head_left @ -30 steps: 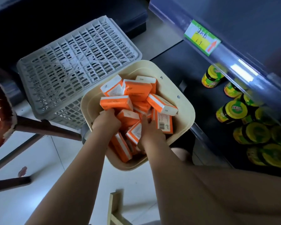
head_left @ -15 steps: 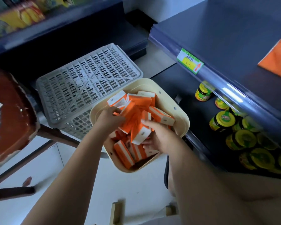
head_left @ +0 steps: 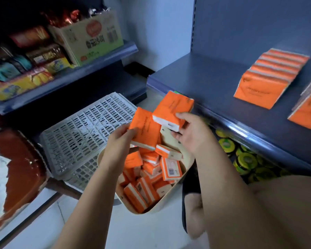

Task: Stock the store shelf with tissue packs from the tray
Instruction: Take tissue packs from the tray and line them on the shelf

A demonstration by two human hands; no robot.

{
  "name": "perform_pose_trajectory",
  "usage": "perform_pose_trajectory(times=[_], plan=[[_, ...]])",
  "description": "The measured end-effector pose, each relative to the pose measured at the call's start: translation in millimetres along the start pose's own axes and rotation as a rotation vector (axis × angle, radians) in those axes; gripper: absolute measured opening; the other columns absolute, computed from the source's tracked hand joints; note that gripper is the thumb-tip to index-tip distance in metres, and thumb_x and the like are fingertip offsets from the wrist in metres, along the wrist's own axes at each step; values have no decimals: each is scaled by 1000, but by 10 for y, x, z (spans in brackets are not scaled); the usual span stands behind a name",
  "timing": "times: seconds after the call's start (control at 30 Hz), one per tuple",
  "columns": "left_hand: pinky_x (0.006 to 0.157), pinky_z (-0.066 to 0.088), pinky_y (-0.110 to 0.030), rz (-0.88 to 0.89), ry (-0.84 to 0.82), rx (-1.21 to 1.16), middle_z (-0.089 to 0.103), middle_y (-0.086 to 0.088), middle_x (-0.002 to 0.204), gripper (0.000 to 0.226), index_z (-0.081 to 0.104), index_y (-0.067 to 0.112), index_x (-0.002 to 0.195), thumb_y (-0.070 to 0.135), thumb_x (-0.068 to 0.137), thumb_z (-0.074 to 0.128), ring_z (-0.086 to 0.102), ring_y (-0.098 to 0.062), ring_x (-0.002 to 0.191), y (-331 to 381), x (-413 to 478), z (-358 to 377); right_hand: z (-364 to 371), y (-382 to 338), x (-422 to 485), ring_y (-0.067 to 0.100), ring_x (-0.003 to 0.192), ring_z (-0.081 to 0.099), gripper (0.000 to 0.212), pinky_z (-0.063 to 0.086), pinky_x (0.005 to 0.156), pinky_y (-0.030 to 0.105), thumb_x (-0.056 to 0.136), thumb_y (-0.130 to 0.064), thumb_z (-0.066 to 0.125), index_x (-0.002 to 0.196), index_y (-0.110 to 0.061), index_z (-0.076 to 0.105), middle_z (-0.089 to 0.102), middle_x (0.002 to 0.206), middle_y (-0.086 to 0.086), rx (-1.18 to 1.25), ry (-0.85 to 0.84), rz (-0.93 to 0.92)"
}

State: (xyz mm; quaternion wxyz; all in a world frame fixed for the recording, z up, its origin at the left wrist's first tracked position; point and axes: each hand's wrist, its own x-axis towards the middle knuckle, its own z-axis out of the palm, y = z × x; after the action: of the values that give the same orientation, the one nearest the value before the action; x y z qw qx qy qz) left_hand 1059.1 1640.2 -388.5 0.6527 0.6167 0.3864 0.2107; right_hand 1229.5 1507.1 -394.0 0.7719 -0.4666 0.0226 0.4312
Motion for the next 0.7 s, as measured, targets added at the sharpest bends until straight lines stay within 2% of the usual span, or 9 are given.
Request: perform_pose_trajectory(times=[0.03, 0.07, 0.17, 0.23, 0.33, 0.43, 0.53, 0.63, 0.7], plan=[[71, 60, -36, 3, -1, -29, 74, -1, 87, 17, 75, 21, 108, 19, 101, 60, 73, -18, 84, 58, -6, 33, -6, -58, -27, 20, 89, 74, 42, 58, 66, 30, 86, -8, 66, 127, -18, 65, 76, 108, 4, -8, 3, -44], [71, 59, -38, 3, -3, -58, 74, -1, 87, 18, 76, 23, 110, 18, 100, 61, 72, -20, 85, 115, -13, 65, -2, -117, -78, 24, 96, 74, 52, 61, 68, 34, 79, -2, 65, 130, -15, 64, 75, 114, 9, -14, -7, -89], [72, 56, -36, 37, -72, -97, 74, -3, 91, 32, 73, 21, 118, 3, 95, 60, 70, -20, 81, 276, -36, 167, 24, -312, -283, 32, 107, 73, 67, 61, 89, 53, 62, 0, 65, 127, -12, 64, 74, 119, 17, -72, 19, -202], [75, 57, -37, 103, -147, -48, 76, -8, 101, 47, 72, 22, 119, -8, 84, 63, 72, -24, 84, 378, -71, 257, 13, -447, -444, 32, 108, 74, 58, 59, 93, 54, 68, -2, 74, 125, -12, 67, 76, 116, 14, -87, 49, -251], [68, 55, -36, 168, -151, -27, 73, -12, 108, 57, 65, 20, 116, -2, 64, 68, 71, -26, 83, 521, -131, 489, -115, -628, -693, 27, 103, 76, 30, 57, 96, 57, 86, -14, 77, 116, -16, 72, 80, 107, 6, -173, 122, -328], [61, 52, -29, 179, -168, -108, 69, -8, 95, 53, 60, 6, 116, -4, 65, 70, 66, -21, 78, 642, -196, 774, -305, -840, -981, 30, 99, 76, 35, 56, 93, 65, 79, -22, 84, 112, -20, 71, 80, 103, 2, -297, 245, -475], [60, 55, -27, 207, -249, -209, 69, -12, 98, 41, 58, -1, 119, -16, 81, 62, 70, -21, 80, 764, -298, 1057, -540, -1090, -1317, 22, 102, 76, 40, 59, 96, 49, 84, -10, 81, 121, -15, 67, 79, 109, 3, -339, 261, -660], [68, 59, -31, 255, -326, -254, 71, -9, 100, 42, 62, 7, 115, -7, 76, 66, 72, -16, 84, 905, -436, 1377, -898, -1331, -1752, 19, 106, 74, 36, 58, 95, 38, 89, -3, 76, 120, -17, 66, 79, 111, 2, -398, 341, -794], [68, 57, -29, 293, -376, -259, 71, -9, 103, 43, 63, 10, 114, -3, 73, 66, 71, -15, 84, 1016, -525, 1613, -1182, -1483, -2048, 16, 101, 75, 32, 58, 88, 33, 90, -2, 75, 117, -18, 67, 79, 108, 1, -437, 431, -865]])
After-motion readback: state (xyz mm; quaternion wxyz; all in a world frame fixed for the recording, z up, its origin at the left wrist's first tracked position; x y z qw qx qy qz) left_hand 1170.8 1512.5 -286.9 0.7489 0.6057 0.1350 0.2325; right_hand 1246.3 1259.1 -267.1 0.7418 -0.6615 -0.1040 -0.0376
